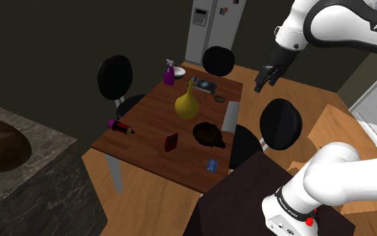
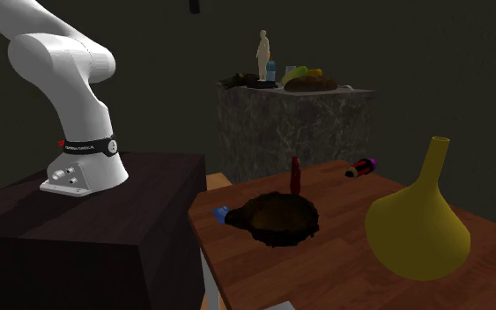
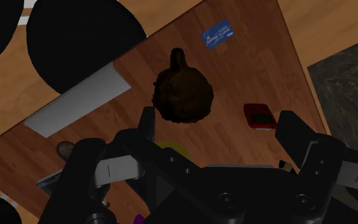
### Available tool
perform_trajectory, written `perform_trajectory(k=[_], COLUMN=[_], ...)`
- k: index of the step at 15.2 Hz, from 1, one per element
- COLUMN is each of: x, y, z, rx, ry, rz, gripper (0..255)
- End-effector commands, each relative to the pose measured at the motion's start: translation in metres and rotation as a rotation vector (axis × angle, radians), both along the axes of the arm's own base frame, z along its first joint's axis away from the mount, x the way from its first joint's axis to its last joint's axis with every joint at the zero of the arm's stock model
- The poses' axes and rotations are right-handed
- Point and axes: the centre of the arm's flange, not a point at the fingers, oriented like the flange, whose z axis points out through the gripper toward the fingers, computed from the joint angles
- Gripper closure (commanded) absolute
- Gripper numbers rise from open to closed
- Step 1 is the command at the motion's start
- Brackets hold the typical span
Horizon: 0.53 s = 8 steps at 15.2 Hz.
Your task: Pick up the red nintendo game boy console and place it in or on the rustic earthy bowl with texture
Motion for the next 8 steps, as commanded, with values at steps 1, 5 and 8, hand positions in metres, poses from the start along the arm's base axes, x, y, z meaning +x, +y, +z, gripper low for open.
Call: perform_trajectory(k=[1,5,8], x=[0.0,0.017,0.031], y=[0.0,0.027,0.047], z=[0.0,-0.041,-0.072], rx=[0.0,0.017,0.03], ry=[0.0,-0.001,-0.001], rz=[0.0,-0.096,-0.168], gripper=[0,0,0])
